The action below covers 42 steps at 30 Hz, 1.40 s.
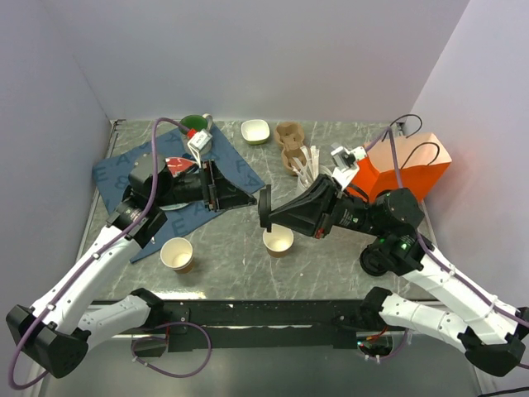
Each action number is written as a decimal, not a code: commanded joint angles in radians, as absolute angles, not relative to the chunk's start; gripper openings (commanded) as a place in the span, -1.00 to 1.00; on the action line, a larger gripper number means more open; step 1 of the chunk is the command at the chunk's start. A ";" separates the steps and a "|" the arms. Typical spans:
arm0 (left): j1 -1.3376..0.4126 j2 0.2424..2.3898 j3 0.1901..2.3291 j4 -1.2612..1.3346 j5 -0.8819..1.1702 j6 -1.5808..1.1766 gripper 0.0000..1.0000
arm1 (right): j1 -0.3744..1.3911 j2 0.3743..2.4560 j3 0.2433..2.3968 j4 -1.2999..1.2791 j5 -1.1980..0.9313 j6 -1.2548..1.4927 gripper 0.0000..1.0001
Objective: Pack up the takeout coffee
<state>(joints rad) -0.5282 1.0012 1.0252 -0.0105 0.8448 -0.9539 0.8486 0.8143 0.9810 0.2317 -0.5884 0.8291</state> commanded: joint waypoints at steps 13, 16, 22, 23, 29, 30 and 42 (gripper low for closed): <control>-0.532 0.988 1.074 0.044 0.908 -1.006 0.30 | 0.861 0.838 0.996 0.311 -0.561 0.799 -0.78; -0.532 0.994 1.072 0.077 0.920 -1.034 0.28 | 0.859 0.844 0.997 0.313 -0.565 0.795 -0.78; -0.532 0.986 1.052 0.117 0.930 -1.084 0.23 | 0.861 0.845 0.979 0.340 -0.551 0.798 -0.78; -0.532 0.986 1.048 0.117 0.931 -1.091 0.23 | 0.861 0.847 0.976 0.345 -0.551 0.799 -0.78; -0.532 0.997 1.032 0.150 0.945 -1.124 0.16 | 0.861 0.850 0.962 0.365 -0.551 0.802 -0.78; -0.532 1.002 1.032 0.161 0.945 -1.129 0.13 | 0.862 0.850 0.962 0.367 -0.549 0.802 -0.78; -0.540 1.019 1.017 0.150 0.942 -1.157 0.00 | 0.864 0.856 0.934 0.423 -0.528 0.813 -0.78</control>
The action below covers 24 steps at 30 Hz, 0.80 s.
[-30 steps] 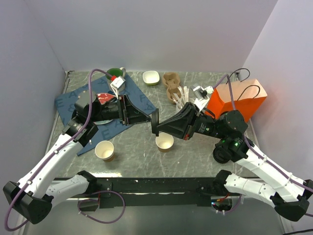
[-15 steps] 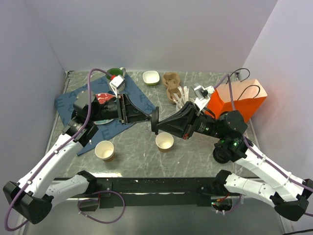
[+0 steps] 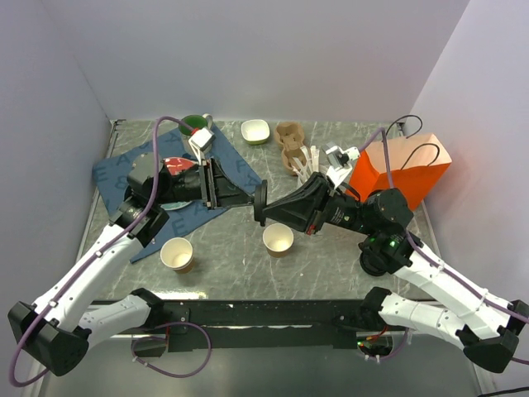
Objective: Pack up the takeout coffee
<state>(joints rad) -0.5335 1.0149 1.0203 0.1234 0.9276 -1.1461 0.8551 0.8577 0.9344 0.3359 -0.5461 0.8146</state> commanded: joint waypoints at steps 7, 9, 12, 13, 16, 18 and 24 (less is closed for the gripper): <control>-0.543 1.009 1.014 0.147 0.923 -1.158 -0.21 | 0.865 0.844 0.928 0.416 -0.514 0.808 -0.78; -0.543 1.009 1.011 0.163 0.917 -1.167 -0.43 | 0.865 0.841 0.925 0.410 -0.512 0.810 -0.75; -0.543 1.002 1.008 0.178 0.899 -1.183 -0.65 | 0.864 0.830 0.914 0.396 -0.509 0.816 -0.67; -0.543 0.999 1.009 0.176 0.896 -1.181 -0.70 | 0.864 0.824 0.911 0.388 -0.505 0.813 -0.63; -0.543 0.991 1.025 0.124 0.864 -1.138 -0.92 | 0.865 0.809 0.910 0.339 -0.483 0.810 -0.24; -0.543 0.992 1.048 0.028 0.832 -1.094 -0.98 | 0.865 0.793 0.914 0.257 -0.460 0.802 0.10; -0.543 1.023 1.108 -0.313 0.541 -0.879 -0.98 | 0.865 0.663 0.992 -0.313 -0.254 0.660 0.88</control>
